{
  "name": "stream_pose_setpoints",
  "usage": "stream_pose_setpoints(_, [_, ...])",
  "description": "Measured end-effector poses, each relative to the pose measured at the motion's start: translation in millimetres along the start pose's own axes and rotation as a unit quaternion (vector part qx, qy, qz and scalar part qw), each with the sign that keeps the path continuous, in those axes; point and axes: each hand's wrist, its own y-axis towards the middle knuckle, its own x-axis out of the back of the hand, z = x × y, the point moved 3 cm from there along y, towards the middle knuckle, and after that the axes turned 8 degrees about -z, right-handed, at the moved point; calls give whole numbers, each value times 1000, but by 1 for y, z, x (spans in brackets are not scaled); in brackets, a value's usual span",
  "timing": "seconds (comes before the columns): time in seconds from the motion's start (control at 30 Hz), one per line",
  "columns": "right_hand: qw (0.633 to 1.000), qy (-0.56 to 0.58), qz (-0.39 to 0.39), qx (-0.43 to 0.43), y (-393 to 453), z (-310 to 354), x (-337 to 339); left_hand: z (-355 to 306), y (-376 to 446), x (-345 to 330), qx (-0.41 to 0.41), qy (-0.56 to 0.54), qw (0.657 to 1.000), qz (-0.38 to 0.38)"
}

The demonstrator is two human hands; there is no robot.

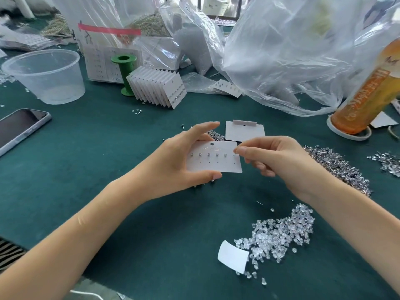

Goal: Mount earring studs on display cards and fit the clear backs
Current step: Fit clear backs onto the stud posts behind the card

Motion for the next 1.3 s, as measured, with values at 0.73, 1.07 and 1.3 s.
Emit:
stream_pose_setpoints(0.73, [992, 32, 74, -102, -37, -1, 29, -40, -1, -21, -38, -24, 998, 45])
stream_pose_setpoints(1.07, [994, 33, 56, -87, -58, -12, 55, -69, 1, -46, -119, 37, 990, 59])
stream_pose_setpoints(1.3, [990, 110, -82, -7, -66, -20, 82, -75, 17, -60, -104, 7, 993, 50])
